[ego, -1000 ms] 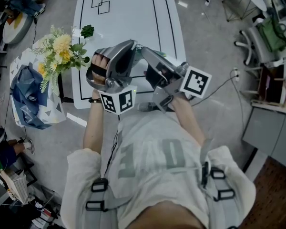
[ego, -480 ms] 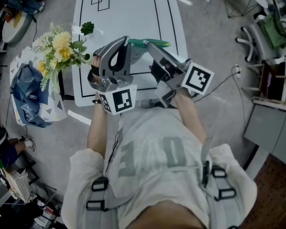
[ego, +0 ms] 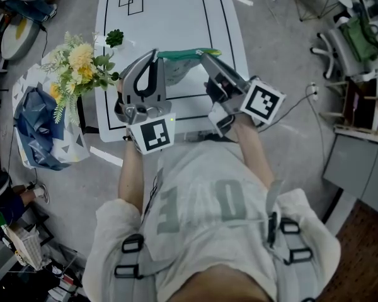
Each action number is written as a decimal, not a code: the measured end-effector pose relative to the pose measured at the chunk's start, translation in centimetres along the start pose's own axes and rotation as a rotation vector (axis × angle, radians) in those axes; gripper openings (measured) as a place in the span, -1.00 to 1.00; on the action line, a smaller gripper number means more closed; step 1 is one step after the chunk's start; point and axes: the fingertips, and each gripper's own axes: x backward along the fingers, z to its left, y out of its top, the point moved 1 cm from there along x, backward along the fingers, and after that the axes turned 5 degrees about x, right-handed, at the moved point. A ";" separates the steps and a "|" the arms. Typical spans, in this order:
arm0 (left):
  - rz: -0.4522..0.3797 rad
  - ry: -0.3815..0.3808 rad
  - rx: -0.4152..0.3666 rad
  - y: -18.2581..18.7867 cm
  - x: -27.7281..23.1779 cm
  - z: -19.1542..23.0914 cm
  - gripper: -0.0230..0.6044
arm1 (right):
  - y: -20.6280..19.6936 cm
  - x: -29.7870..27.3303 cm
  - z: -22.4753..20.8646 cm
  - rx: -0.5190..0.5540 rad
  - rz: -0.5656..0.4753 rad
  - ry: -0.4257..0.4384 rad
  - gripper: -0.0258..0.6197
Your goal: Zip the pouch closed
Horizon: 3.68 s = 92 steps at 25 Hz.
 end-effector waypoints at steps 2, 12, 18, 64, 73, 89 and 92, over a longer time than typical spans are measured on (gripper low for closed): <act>0.007 0.021 -0.001 0.1 0.2 1.2 -0.89 | 0.4 0.3 -0.6 0.000 -0.015 -0.018 -0.90; 0.058 0.052 -0.001 -1.0 1.3 2.9 -0.88 | 0.8 0.8 -2.3 -0.007 -0.035 -0.065 -0.90; 0.068 0.058 0.035 -1.2 1.3 2.8 -0.88 | 0.7 1.0 -2.4 0.009 -0.033 -0.079 -0.90; 0.427 0.071 1.006 -9.0 -3.6 -5.2 -0.88 | 4.7 5.2 -3.7 0.332 -0.127 -0.207 -0.53; 0.475 0.182 1.009 -12.1 -2.9 -3.5 -0.88 | 4.2 3.8 -3.5 0.337 -0.076 -0.176 -0.53; 0.483 0.220 1.043 -13.5 -2.6 -2.8 -0.66 | 3.8 3.8 -4.6 0.313 -0.042 -0.181 -0.53; 0.480 0.219 1.044 -13.3 -2.6 -2.8 -0.66 | 3.9 3.9 -4.5 0.311 -0.046 -0.180 -0.52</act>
